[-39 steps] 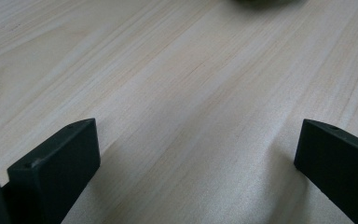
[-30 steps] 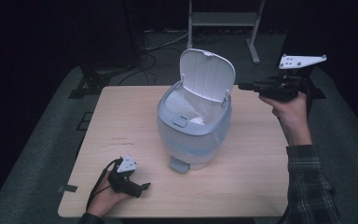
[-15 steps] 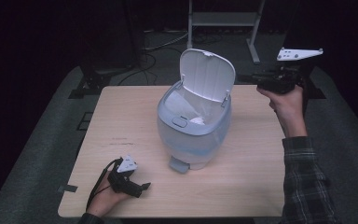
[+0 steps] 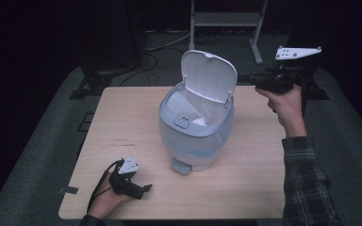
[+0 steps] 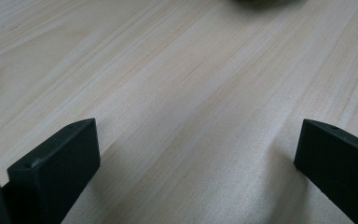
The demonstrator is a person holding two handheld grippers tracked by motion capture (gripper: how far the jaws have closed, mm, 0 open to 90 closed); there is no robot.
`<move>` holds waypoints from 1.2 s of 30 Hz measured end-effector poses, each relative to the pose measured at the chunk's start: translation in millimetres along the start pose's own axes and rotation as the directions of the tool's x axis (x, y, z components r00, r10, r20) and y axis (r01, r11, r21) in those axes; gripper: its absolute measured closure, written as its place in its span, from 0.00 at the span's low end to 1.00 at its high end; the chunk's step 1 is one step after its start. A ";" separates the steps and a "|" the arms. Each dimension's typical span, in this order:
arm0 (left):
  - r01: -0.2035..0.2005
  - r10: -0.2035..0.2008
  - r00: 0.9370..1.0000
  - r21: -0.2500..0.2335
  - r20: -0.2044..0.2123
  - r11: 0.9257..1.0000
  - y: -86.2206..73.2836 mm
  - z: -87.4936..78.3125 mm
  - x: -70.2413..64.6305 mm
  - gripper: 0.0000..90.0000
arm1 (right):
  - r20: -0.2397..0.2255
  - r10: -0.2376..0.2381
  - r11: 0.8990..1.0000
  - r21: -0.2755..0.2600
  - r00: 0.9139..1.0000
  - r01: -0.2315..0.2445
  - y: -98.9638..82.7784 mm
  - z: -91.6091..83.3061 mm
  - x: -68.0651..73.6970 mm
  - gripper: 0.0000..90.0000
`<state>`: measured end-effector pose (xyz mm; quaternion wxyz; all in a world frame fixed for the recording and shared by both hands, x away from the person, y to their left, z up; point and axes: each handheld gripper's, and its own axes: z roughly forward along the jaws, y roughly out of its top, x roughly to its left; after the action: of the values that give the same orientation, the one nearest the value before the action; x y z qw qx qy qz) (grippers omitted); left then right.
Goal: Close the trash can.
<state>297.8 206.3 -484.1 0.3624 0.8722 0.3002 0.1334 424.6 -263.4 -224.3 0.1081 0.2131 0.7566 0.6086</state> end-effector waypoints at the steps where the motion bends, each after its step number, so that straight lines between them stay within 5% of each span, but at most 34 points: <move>1: 0.000 0.000 1.000 0.000 0.000 1.000 0.0 0.0 0.0 0.00 | -0.003 -0.001 1.000 0.001 1.000 0.001 0.3 0.1 0.9 1.00; 20: 0.000 0.000 1.000 0.000 0.000 1.000 0.0 0.0 0.0 0.00 | -0.092 -0.027 0.999 0.019 0.995 0.029 -1.6 8.8 19.8 1.00; 36: 0.000 0.000 1.000 0.000 0.000 1.000 0.0 0.0 0.0 0.00 | -0.177 -0.051 0.996 0.060 0.983 0.062 -4.4 30.3 40.0 1.00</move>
<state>297.8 206.3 -484.0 0.3624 0.8723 0.3001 0.1333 401.1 -219.5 -231.9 0.0515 0.1408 0.7884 0.5966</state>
